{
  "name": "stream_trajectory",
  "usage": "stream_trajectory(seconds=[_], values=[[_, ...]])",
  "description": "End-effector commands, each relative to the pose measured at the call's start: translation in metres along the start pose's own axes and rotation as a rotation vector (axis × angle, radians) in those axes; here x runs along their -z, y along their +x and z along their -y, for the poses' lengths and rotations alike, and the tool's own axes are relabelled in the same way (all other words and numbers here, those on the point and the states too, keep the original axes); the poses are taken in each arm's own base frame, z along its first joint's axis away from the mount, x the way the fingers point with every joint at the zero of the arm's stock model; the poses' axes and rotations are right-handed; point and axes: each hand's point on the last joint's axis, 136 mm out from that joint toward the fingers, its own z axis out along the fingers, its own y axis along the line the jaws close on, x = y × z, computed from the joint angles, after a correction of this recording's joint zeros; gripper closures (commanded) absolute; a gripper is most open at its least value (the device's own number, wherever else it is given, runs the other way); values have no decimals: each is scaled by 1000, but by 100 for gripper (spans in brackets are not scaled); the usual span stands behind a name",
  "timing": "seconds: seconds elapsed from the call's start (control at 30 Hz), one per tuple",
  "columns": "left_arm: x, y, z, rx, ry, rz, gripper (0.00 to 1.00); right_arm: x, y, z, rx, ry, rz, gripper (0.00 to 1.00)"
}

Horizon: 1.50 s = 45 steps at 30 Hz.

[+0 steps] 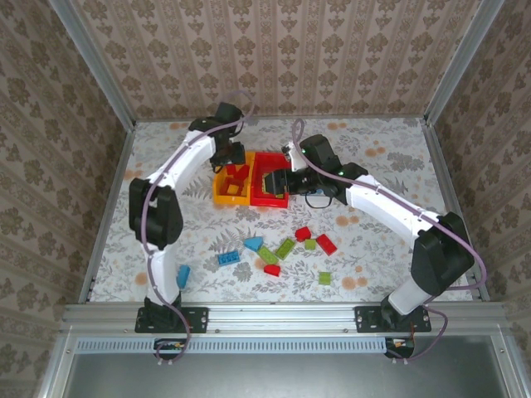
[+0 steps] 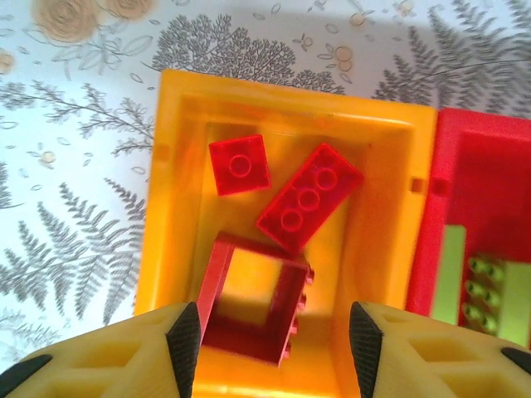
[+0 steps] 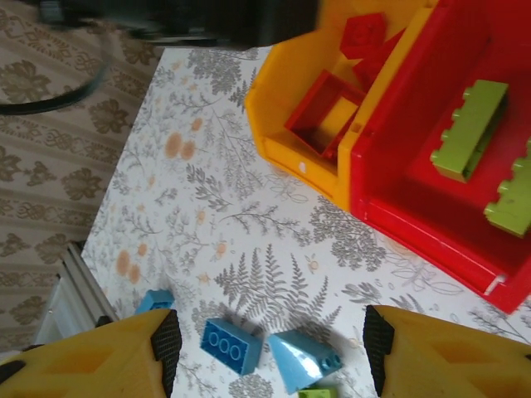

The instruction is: Sort the legos into containers by color

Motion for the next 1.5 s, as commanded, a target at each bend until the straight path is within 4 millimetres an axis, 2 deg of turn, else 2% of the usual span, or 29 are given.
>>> stream_trajectory(seconds=[0.0,0.1,0.3,0.43,0.53,0.67,0.77,0.87,1.17,1.3,1.47], values=[[38,13,-6,38,28,33,46,8,14,8,52,52,-27,36],[53,45,-22,70,16,-7,44,7,27,4,133,71,-67,35],[70,139,-70,185,-59,-145,39,-7,54,-19,250,41,-153,33],[77,201,-105,270,-148,-240,36,-18,69,-41,327,7,-198,32],[82,241,-127,338,-224,-304,32,-25,78,-52,353,-15,-226,31],[82,275,-142,399,-267,-345,29,-31,86,-66,362,-74,-250,29],[73,297,-150,453,-280,-390,26,-37,95,-77,399,-99,-294,28],[60,311,-148,489,-261,-440,25,-40,98,-83,408,-108,-305,28],[37,323,-154,517,-334,-517,26,-37,97,-83,388,-107,-293,28],[21,329,-154,530,-333,-536,31,-37,96,-84,382,-105,-292,28],[6,322,-148,520,-300,-531,42,-37,98,-84,381,-105,-297,28]])
